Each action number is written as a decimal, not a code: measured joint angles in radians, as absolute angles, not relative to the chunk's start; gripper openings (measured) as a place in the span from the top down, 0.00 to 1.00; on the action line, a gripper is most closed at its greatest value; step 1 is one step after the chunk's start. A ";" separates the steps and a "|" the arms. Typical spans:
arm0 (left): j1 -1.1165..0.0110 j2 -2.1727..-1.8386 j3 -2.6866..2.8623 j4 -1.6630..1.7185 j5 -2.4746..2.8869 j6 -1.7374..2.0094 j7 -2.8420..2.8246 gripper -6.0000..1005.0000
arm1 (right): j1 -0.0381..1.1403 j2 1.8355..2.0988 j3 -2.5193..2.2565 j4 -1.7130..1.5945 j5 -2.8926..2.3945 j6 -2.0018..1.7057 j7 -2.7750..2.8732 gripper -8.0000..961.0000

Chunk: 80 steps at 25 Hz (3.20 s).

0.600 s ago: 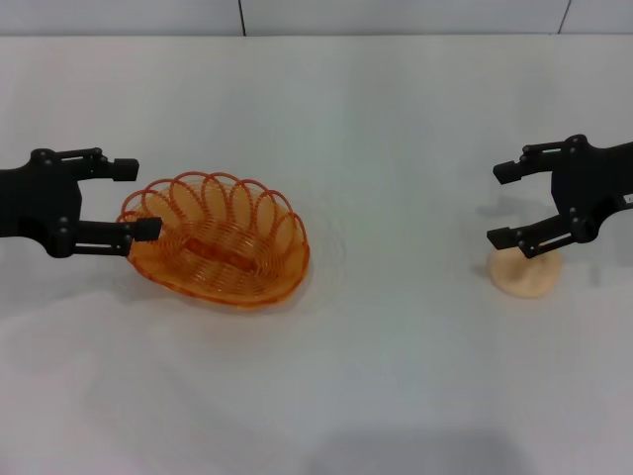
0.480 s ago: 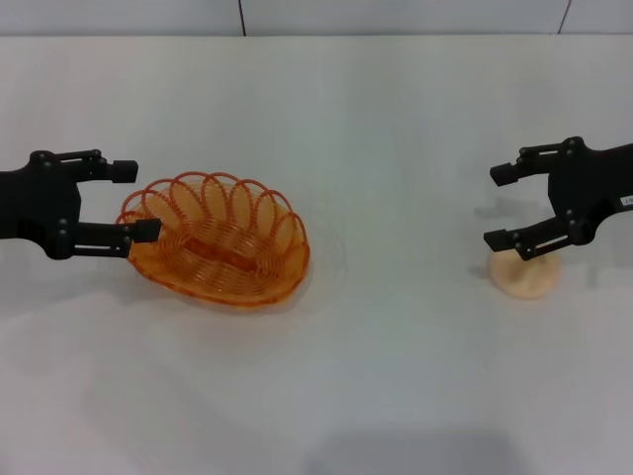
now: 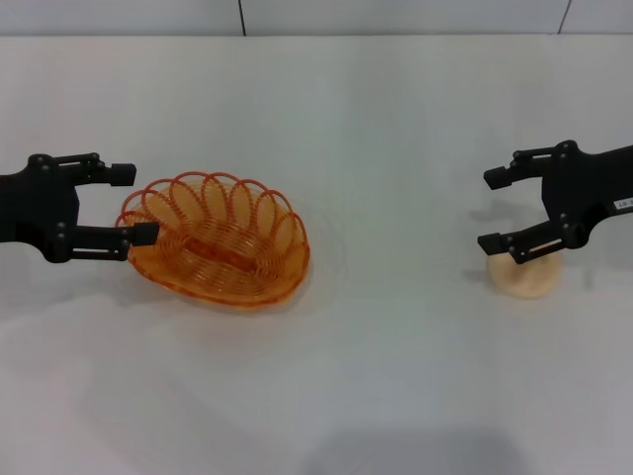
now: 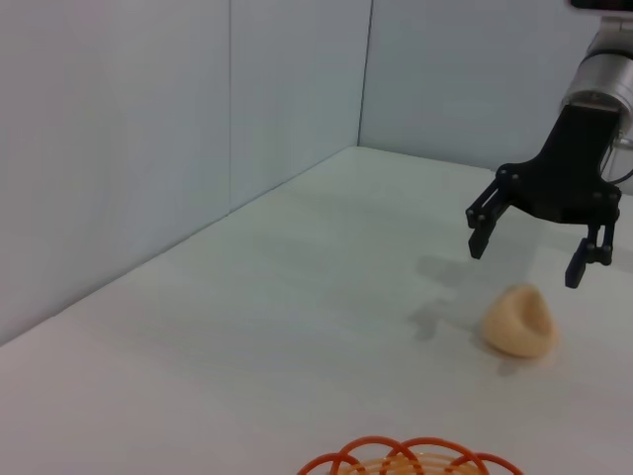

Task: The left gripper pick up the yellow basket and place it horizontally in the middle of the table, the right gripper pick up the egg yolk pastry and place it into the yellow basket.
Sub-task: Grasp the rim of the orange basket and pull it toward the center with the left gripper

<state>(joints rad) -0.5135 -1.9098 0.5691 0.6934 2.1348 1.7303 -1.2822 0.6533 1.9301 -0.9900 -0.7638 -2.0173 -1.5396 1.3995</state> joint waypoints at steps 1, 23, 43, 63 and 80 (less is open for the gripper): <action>-0.514 -1.910 0.569 0.693 2.135 1.730 -1.283 0.17 | 0.653 1.932 -0.990 -0.764 -2.018 -1.538 1.400 0.10; -0.565 -1.935 0.684 1.065 2.298 1.773 -2.178 0.17 | 0.593 1.971 -0.987 -0.853 -2.011 -1.515 1.392 0.10; -0.780 -1.940 0.807 0.780 2.646 1.448 -2.295 0.19 | 0.601 2.005 -0.996 -0.867 -2.019 -1.492 1.345 0.10; -0.787 -1.987 0.837 0.735 2.645 1.380 -2.325 0.35 | 0.609 2.005 -0.996 -0.867 -2.020 -1.489 1.330 0.10; -0.788 -2.010 0.833 0.760 2.634 1.424 -2.339 0.90 | 0.606 2.005 -0.996 -0.867 -2.016 -1.467 1.328 0.10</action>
<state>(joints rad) -0.7879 -2.0096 0.8329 0.7600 2.6342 1.4244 -2.3395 0.6057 2.0048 -0.9956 -0.8667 -2.0155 -1.4671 1.3284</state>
